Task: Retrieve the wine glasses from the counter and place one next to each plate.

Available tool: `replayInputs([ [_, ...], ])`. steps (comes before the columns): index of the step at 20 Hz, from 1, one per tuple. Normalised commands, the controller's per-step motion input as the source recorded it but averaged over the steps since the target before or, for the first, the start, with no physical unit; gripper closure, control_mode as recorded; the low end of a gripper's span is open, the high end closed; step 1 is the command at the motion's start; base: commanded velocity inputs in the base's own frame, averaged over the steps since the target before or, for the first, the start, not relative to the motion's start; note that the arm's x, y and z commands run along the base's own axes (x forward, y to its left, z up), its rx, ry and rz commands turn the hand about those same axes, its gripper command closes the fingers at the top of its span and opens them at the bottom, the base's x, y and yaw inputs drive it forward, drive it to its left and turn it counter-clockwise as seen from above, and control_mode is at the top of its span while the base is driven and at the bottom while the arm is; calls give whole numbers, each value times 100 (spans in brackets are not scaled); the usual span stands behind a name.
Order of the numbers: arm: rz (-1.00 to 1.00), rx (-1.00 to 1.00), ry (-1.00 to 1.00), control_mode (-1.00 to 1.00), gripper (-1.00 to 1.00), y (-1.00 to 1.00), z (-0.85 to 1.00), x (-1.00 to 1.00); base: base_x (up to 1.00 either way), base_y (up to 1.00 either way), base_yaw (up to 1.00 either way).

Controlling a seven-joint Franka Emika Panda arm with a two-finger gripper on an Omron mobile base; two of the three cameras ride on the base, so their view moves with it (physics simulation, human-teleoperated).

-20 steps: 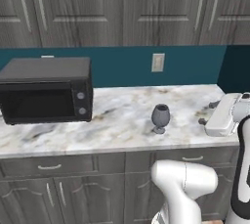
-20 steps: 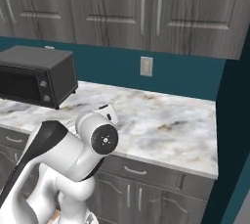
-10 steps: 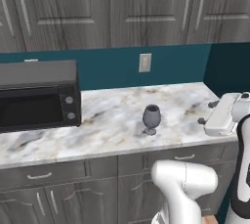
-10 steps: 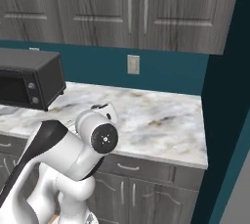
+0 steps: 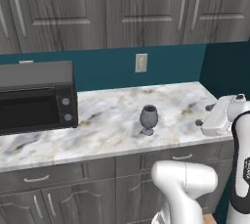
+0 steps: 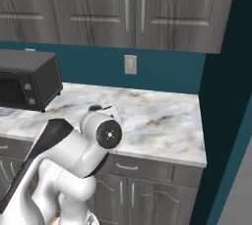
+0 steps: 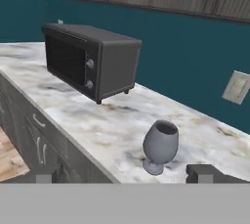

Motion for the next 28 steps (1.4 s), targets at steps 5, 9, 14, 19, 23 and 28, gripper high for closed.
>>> replayInputs([
  [5, 30, 5, 8, -100, -100, -4, -47, 36, 0, 0, 0],
  [9, 44, 11, 16, -100, -100, 0, -35, 85, 0, 0, 0],
  [14, 2, 0, 5, -100, -100, 4, -16, 93, 0, 0, 0],
  [19, 0, -4, 9, -100, -100, 0, -20, 72, 0, 0, 0],
  [23, 0, -2, 29, -100, -100, -1, -34, 64, 0, 0, 0],
  [28, 1, 0, 31, -100, -100, -23, -38, 40, 0, 0, 0],
])
